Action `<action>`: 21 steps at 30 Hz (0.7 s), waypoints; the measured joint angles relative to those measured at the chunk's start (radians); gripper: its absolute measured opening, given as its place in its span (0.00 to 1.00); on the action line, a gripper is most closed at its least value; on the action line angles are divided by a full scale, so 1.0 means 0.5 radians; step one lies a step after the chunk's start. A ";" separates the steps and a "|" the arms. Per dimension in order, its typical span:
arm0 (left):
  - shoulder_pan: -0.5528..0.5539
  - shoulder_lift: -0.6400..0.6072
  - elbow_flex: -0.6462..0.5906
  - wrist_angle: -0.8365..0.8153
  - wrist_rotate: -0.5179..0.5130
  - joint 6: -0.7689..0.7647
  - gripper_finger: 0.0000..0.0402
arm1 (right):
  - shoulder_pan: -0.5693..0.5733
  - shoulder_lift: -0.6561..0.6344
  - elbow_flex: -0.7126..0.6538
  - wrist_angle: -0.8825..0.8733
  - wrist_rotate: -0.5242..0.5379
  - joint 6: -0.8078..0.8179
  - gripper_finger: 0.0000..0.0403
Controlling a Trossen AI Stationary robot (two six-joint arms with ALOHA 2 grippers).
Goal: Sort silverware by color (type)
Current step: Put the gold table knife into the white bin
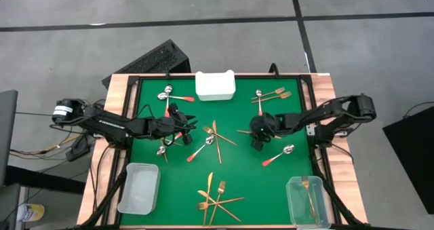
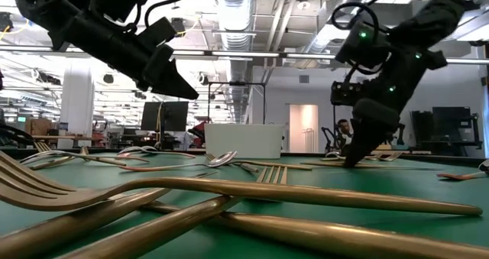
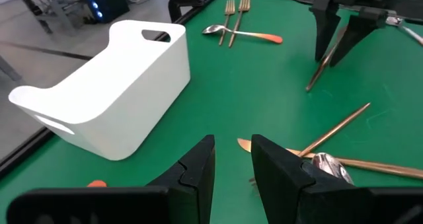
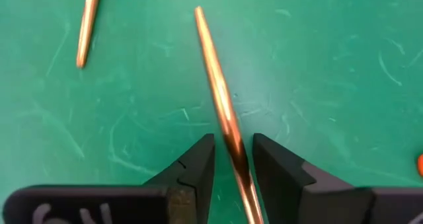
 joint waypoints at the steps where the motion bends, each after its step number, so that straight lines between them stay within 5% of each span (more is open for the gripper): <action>1: 0.005 0.000 0.000 0.001 -0.009 0.006 0.22 | 0.000 0.000 -0.023 0.035 0.010 0.023 0.30; 9: 0.047 0.000 0.000 0.012 -0.016 -0.003 0.22 | 0.002 0.002 -0.146 0.160 0.147 0.126 0.05; 21: 0.048 0.000 0.000 0.079 -0.011 -0.057 0.22 | -0.003 0.002 -0.170 0.957 0.156 0.146 0.03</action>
